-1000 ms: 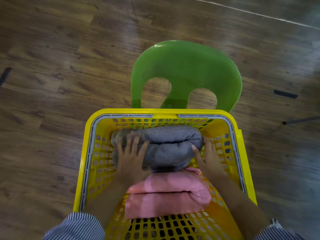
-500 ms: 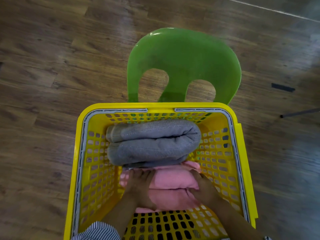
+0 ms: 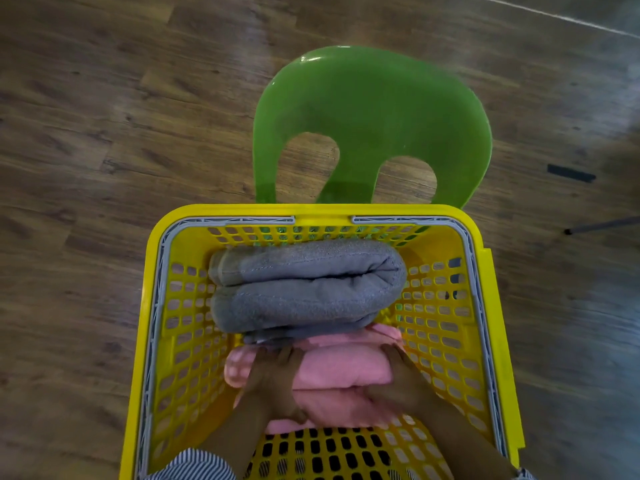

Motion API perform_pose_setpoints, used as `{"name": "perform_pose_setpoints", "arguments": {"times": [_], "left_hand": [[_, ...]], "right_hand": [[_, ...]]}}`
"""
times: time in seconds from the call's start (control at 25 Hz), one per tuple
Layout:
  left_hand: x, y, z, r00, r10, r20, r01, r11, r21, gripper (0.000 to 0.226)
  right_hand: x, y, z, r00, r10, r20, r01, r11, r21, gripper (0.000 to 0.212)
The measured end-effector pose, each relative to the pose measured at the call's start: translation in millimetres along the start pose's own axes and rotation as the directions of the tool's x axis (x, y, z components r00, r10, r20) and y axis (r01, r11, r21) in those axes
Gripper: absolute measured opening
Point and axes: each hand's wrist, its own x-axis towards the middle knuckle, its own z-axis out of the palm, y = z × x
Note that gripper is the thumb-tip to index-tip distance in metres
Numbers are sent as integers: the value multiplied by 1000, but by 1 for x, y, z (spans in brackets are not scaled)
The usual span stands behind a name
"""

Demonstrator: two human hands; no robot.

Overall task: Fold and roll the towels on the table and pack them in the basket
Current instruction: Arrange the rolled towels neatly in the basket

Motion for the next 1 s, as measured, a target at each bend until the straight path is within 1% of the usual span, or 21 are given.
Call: {"name": "perform_pose_setpoints", "arguments": {"times": [0.04,0.08,0.16,0.2,0.28,0.32,0.4,0.44,0.48,0.56,0.64,0.76,0.92,1.0], "left_hand": [[-2,1,-1,1000,-12,-9,12,1000,-4,115],[-3,2,-2,1000,-20,-11,20,1000,-1,113],[-7,4,-2,999,-38,-9,38,999,-1,110],[-8,4,-2,999,-41,-19,41,999,-15,112],[-5,5,-5,1000,11,-7,-11,999,-44,120],[-3,8,-5,998,54,-32,-55,998,-33,123],[3,22,-6,986,154,-70,-150,987,65,122],[7,31,-5,977,201,-69,-194,976,100,120],[13,41,-3,971,232,-64,-223,967,120,118],[22,54,5,967,245,-69,-235,963,130,114],[26,57,13,966,232,-110,-216,966,144,105],[30,56,21,977,155,-145,-129,977,171,100],[30,58,25,981,126,-146,-103,983,154,100],[31,59,27,982,97,-164,-74,987,142,93]], "right_hand": [[3,-2,-1,1000,0,21,0,1000,-9,119],[6,-4,-2,999,11,40,-10,1000,-19,118],[5,-8,-4,999,6,35,-6,1000,11,109],[4,-8,-5,1000,-1,25,0,998,58,106],[5,-8,-6,1000,10,7,-11,985,173,102],[7,-8,-7,1000,19,15,-21,979,203,92],[19,-9,-6,998,26,59,-39,970,241,60],[28,-9,-6,998,11,65,-27,968,249,51],[39,-5,-4,998,7,70,-24,969,248,49],[67,10,4,993,62,103,-86,964,250,55],[75,8,2,982,117,149,-149,962,227,64],[70,1,2,975,149,163,-173,975,142,55],[66,5,8,984,139,111,-138,990,-19,60],[66,2,7,969,200,144,-203,979,4,59]]}}
